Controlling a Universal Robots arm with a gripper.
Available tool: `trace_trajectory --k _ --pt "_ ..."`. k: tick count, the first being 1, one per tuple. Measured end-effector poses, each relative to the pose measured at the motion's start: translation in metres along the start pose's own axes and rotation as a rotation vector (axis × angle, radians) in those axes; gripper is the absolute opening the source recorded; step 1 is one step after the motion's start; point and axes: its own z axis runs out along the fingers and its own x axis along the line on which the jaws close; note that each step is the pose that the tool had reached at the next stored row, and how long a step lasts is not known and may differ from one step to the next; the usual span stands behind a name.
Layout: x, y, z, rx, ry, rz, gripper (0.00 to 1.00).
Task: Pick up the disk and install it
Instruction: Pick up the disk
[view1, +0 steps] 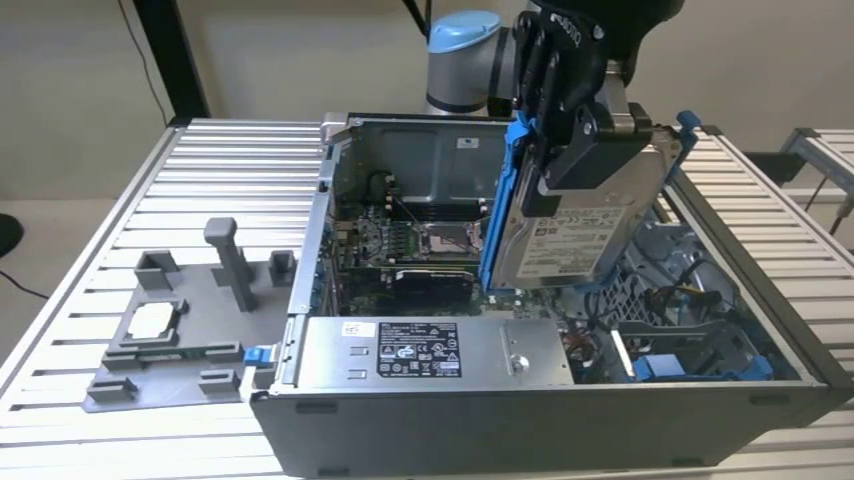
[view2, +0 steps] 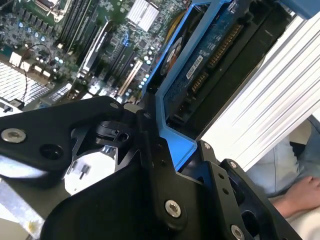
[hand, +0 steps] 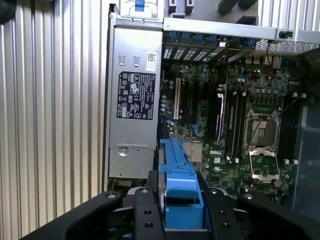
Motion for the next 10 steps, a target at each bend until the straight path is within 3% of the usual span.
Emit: trace_trajectory --k 10 --pt "0.0071 -0.0044 -0.0002 0.0015 -0.0066 0.006 0.0"
